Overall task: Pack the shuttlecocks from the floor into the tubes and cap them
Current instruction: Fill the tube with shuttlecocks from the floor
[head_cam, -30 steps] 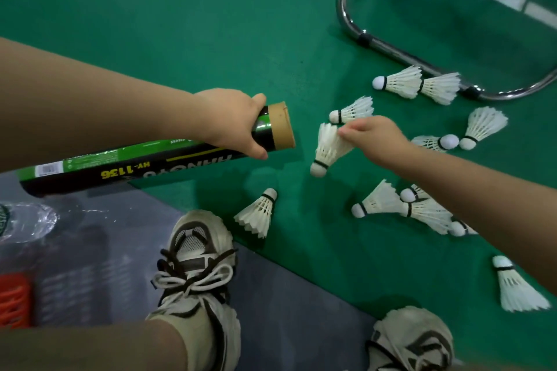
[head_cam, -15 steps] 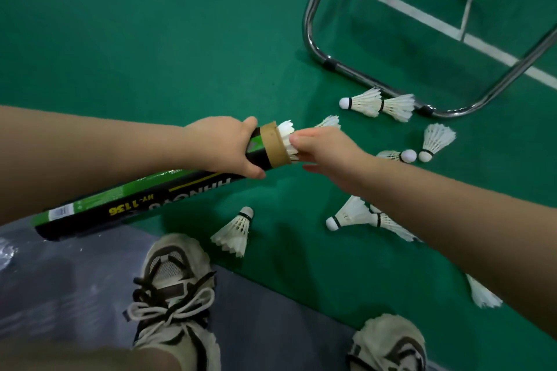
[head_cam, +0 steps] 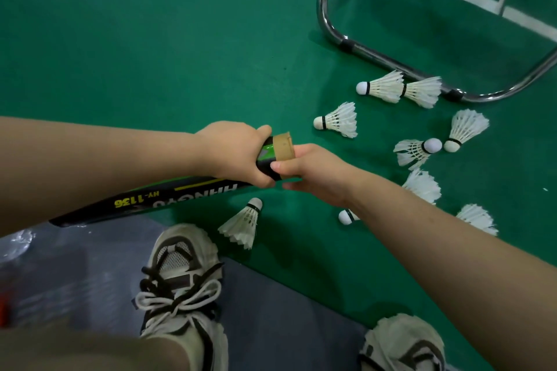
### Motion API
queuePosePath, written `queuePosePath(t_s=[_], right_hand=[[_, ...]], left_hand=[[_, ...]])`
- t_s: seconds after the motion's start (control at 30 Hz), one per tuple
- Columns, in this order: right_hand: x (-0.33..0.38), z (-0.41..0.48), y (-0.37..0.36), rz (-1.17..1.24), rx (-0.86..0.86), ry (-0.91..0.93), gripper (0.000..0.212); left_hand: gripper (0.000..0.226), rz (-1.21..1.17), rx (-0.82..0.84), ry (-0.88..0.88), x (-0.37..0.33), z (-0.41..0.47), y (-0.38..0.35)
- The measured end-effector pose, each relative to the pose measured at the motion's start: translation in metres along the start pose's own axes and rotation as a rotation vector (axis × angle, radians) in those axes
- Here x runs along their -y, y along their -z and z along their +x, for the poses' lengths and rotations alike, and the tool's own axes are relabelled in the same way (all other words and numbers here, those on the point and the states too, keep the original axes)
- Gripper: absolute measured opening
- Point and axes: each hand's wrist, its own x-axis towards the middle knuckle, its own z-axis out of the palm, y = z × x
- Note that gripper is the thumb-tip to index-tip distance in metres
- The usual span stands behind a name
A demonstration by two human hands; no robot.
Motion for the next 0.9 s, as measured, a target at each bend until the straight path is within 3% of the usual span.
queuePosePath(t_s=[0.07, 0.13, 0.27, 0.33, 0.53, 0.73, 0.9], right_hand=[[-0.001, 0.001, 0.001, 0.027, 0.028, -0.013, 0.019], [-0.002, 0.005, 0.001, -0.006, -0.081, 0.051, 0.014], [-0.030, 0.007, -0.015, -0.006, -0.781, 0.366, 0.002], [-0.054, 0.001, -0.031, -0.140, -0.928, 0.422, 0.013], [-0.088, -0.007, -0.076, -0.501, -0.548, 0.120, 0.034], [-0.088, 0.005, -0.097, -0.533, -0.537, 0.081, 0.053], [-0.101, 0.012, -0.100, -0.753, -0.453, 0.012, 0.079]], left_hand=[[0.059, 0.007, 0.005, -0.005, -0.001, 0.002, -0.003], [0.061, 0.008, -0.015, -0.004, -0.001, 0.006, -0.004], [0.062, -0.030, -0.062, 0.038, 0.005, 0.014, 0.004], [0.062, -0.039, -0.066, 0.053, 0.010, 0.015, 0.006], [0.064, -0.005, -0.033, 0.050, 0.018, 0.009, -0.006], [0.063, 0.015, 0.001, 0.045, 0.019, 0.001, -0.016], [0.063, 0.030, 0.041, 0.054, 0.022, -0.010, -0.027]])
